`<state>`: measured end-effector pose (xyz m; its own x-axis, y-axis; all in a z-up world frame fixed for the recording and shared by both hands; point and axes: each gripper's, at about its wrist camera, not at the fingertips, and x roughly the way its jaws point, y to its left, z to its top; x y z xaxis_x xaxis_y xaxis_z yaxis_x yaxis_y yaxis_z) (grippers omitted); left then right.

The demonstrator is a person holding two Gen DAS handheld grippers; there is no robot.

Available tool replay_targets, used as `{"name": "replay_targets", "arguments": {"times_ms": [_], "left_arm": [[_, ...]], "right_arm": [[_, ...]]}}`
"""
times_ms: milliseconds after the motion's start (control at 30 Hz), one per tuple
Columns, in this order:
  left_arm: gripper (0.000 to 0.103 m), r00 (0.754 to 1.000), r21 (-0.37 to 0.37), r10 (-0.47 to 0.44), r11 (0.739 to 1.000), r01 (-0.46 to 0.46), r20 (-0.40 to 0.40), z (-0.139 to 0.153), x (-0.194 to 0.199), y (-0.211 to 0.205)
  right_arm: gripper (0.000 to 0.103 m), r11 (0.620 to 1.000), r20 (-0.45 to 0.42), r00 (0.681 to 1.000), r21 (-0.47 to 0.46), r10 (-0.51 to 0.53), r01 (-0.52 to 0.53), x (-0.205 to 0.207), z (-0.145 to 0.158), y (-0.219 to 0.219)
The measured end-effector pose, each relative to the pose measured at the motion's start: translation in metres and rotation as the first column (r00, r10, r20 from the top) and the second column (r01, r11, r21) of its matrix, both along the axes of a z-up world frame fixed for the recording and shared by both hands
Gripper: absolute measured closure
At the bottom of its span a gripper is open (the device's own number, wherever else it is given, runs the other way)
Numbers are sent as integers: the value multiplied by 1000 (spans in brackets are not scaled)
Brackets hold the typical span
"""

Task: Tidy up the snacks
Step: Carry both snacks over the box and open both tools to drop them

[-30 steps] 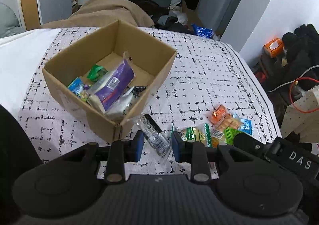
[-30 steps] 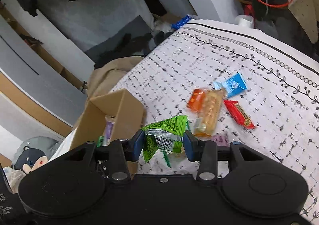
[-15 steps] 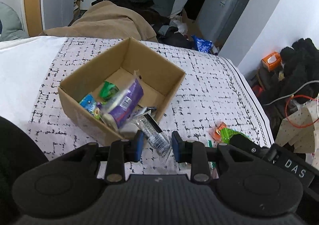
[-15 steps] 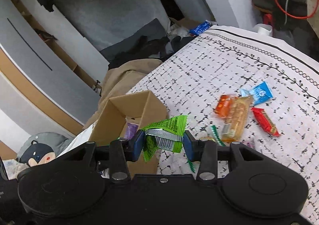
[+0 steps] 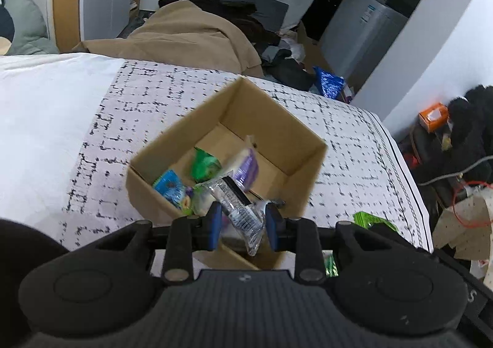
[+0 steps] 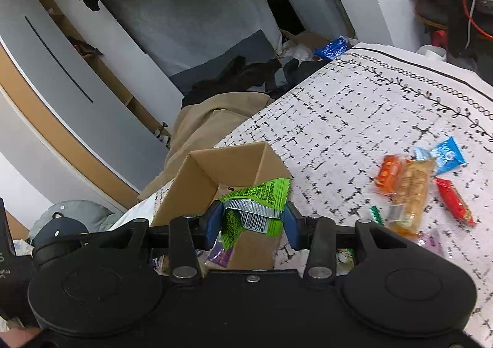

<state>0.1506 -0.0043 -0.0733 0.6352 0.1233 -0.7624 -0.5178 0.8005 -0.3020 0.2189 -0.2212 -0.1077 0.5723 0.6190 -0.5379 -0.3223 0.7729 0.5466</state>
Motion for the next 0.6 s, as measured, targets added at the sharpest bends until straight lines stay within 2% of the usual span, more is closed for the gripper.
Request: {"name": "replay_targets", "arguments": {"times_ms": [467,567,600], "left_arm": [[72,999,-47,11,999,-13,-38,-11,22,45],[70,998,-47,5,999,-8,-56,-11,26,52],[68,998,-50,-2,999,-2,-67,-12,29,53]], "right_arm": [[61,999,44,998,24,42,-43,17,1,47],[56,998,57,998,46,33,-36,20,2,54],[51,998,62,998,57,24,-27,22,2,54]]}}
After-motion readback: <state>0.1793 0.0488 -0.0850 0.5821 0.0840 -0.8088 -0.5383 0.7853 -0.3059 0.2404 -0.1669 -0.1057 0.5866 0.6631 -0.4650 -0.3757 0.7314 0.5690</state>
